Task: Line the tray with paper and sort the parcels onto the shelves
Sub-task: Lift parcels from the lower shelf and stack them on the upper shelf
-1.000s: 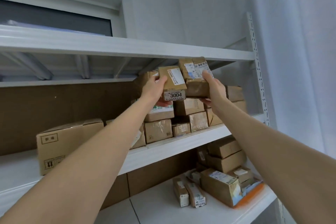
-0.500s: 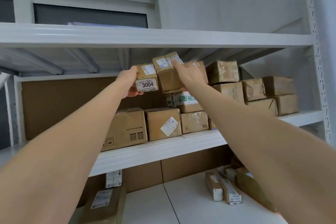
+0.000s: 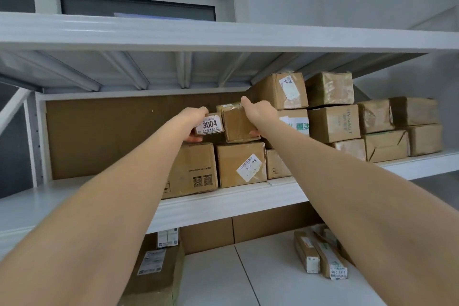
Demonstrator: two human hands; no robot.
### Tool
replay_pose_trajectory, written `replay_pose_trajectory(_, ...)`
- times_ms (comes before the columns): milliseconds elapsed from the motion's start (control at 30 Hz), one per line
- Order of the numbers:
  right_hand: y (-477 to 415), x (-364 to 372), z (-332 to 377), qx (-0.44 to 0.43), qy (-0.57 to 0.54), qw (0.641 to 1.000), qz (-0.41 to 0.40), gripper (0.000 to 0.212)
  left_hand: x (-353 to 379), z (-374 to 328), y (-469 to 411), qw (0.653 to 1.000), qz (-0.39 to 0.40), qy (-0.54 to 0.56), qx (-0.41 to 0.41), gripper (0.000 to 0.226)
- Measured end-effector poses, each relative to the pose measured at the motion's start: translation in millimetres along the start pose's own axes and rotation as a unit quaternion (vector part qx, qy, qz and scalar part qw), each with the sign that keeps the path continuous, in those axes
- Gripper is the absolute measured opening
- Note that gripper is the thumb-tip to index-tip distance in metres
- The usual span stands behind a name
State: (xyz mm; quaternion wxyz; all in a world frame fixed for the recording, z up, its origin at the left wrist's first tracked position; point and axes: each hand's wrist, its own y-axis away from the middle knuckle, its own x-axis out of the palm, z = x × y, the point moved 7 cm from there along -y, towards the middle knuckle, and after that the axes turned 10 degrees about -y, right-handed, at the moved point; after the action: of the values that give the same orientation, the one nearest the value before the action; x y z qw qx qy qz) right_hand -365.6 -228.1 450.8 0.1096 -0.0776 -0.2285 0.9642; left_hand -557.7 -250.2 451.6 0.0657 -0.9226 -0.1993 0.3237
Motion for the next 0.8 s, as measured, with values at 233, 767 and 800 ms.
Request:
replay_pose_trajectory(233,4.7,0.8,6.3,-0.072,0.101,0.991,-0.045,0.045,1.5,-0.4,-5.7,0.987,-0.028,-0.149,0.057,0.066)
replay_pose_trajectory(767,14.6,9.8,4.2,-0.124,0.212,0.969,-0.040,0.051,11.5,-9.3,-2.6,0.966,-0.073,-0.223,0.112,0.049)
replay_pose_trajectory(800,16.4,8.4,4.5,-0.129,0.212,0.968,-0.044,0.051,10.4,-9.6,-0.6,0.965,-0.078,-0.226,0.111,0.050)
